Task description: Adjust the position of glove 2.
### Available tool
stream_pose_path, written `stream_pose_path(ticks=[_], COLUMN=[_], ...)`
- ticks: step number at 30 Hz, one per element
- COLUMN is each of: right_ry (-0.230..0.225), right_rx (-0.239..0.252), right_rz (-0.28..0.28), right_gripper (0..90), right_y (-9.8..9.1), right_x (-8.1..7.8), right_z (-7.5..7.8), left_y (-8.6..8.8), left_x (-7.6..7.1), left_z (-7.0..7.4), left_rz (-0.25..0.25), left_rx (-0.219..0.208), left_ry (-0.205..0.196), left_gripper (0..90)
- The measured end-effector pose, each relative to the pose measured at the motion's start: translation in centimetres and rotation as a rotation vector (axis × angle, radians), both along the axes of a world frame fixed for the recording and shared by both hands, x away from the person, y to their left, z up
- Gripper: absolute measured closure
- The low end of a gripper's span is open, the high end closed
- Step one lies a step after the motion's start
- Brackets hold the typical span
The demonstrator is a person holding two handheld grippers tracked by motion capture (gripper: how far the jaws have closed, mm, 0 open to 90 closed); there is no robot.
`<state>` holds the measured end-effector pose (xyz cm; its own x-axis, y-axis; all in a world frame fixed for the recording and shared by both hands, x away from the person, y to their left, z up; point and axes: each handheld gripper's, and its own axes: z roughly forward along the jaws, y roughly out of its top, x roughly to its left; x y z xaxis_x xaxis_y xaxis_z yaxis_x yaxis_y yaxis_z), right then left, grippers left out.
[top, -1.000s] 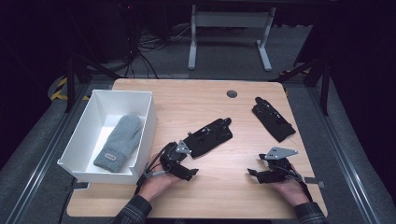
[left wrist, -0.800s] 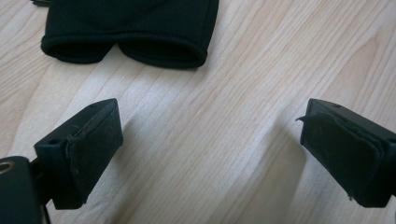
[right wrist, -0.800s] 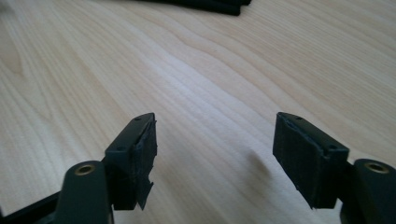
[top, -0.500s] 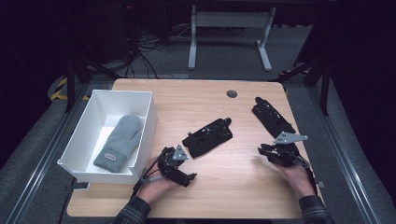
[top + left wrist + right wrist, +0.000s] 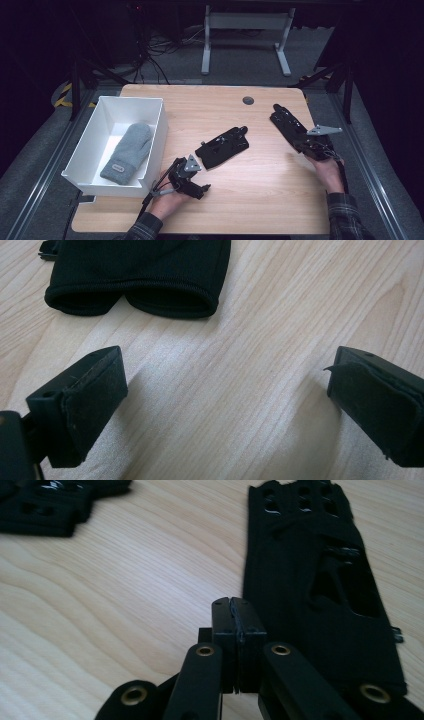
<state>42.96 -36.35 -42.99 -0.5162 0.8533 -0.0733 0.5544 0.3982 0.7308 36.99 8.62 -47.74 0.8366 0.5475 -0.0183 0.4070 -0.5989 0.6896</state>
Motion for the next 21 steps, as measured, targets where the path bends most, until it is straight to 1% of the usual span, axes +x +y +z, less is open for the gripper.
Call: stream_pose_path(ticks=[2, 4, 5, 8, 9, 11, 15, 20, 21], right_ry=[0.011, 0.022, 0.024, 0.037, 0.041, 0.058, 0.059, 0.072, 0.068], right_rx=[-0.002, -0.022, -0.024, -0.033, -0.045, -0.052, -0.052, -0.053, -0.055], right_rz=[-0.014, -0.030, -0.036, -0.043, -0.048, -0.049, -0.053, -0.038, -0.032], right_gripper=[90.0, 90.0, 90.0, 90.0, 90.0, 90.0, 90.0, 90.0, 90.0], right_y=[-0.5, -0.7, -0.9, -1.1, -1.2, -1.3, -1.2, -0.8, -0.7], right_x=[0.4, 0.9, 1.0, 1.4, 1.5, 1.7, 1.7, 1.2, 1.1], right_z=[-0.3, -0.7, -0.9, -1.3, -1.5, -1.9, -1.9, -1.9, -1.9], left_y=[0.0, 0.0, 0.0, 0.0, 0.0, 0.0, -0.1, -0.1, -0.1], left_x=[0.0, 0.0, 0.0, 0.0, 0.0, 0.0, 0.0, 0.0, 0.0], left_z=[0.0, 0.0, 0.0, 0.0, 0.0, 0.0, -0.1, -0.1, 0.0], left_rz=[0.000, 0.000, 0.001, -0.001, -0.004, -0.009, -0.013, -0.014, -0.014], left_rx=[0.000, -0.001, -0.004, -0.005, -0.006, -0.004, 0.002, 0.004, 0.004], left_ry=[0.000, 0.001, 0.001, 0.003, 0.004, 0.006, 0.009, 0.008, 0.008], left_gripper=[3.0, 3.0, 3.0, 2.9, 2.7, 2.0, 0.4, 0.3, 0.2])
